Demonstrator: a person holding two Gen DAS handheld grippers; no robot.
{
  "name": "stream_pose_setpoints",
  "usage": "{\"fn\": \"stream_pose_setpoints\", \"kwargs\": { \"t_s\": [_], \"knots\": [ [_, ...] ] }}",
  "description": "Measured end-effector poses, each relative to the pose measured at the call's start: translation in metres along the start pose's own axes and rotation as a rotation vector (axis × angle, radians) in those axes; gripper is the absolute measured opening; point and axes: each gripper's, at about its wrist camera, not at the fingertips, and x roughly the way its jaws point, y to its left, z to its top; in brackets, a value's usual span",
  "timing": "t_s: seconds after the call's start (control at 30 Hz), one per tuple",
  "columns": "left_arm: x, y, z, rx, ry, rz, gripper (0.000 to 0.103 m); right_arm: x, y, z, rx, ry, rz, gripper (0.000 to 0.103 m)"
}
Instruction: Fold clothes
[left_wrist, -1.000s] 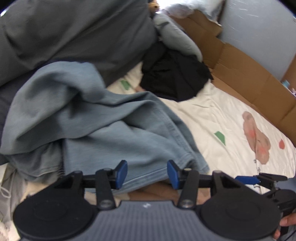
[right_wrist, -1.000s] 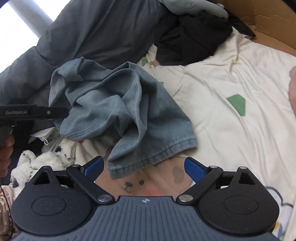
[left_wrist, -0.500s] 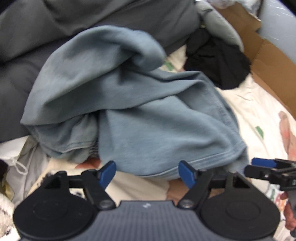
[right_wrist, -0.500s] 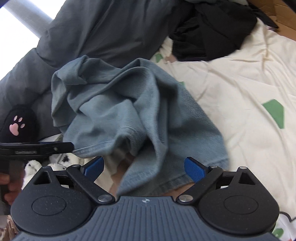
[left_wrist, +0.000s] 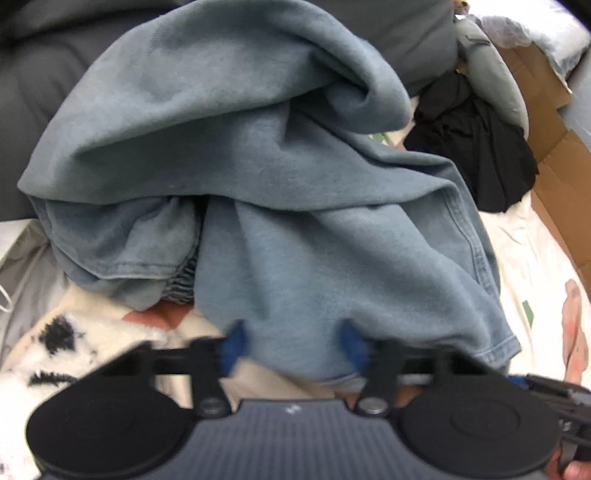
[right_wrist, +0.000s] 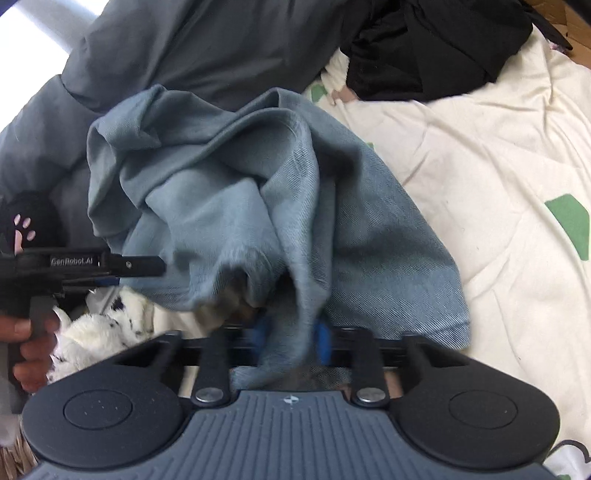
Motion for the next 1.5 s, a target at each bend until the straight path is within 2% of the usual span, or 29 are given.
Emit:
{"fn": "stream_pose_setpoints", "kwargs": {
  "t_s": [0.03,0.07,0.27,0.67,0.87,1.07,1.5],
  "knots": [
    [-0.001,-0.002,0.0,0.006,-0.001,-0.009,0.018,-0.002,-0.002,0.0,0.009,0.0,-0.004,0.003],
    [-0.003,-0.005,0.0,0.02,-0.008,-0.012,0.017,-0.004,-0.004,-0.002,0.019,-0.009,-0.008,0.002],
    [-0.026,-0.033,0.005,0.099,-0.065,-0.089,0.013,-0.029,-0.013,-0.005,0.026,-0.043,-0.041,0.001],
    [-0.062,-0.102,0.002,0.19,-0.101,-0.233,0.012,-0.106,-0.028,-0.011,0.002,-0.064,-0.156,0.001],
    [-0.084,-0.131,-0.007,0.24,-0.086,-0.288,0.012,-0.145,-0.026,-0.018,0.014,-0.073,-0.23,0.001],
    [-0.102,-0.17,-0.018,0.298,-0.068,-0.332,0.012,-0.201,-0.033,-0.024,0.053,-0.112,-0.31,0.001],
    [-0.14,-0.244,-0.042,0.385,-0.041,-0.483,0.012,-0.31,-0.047,-0.037,0.014,-0.126,-0.446,0.001]
  ]
}}
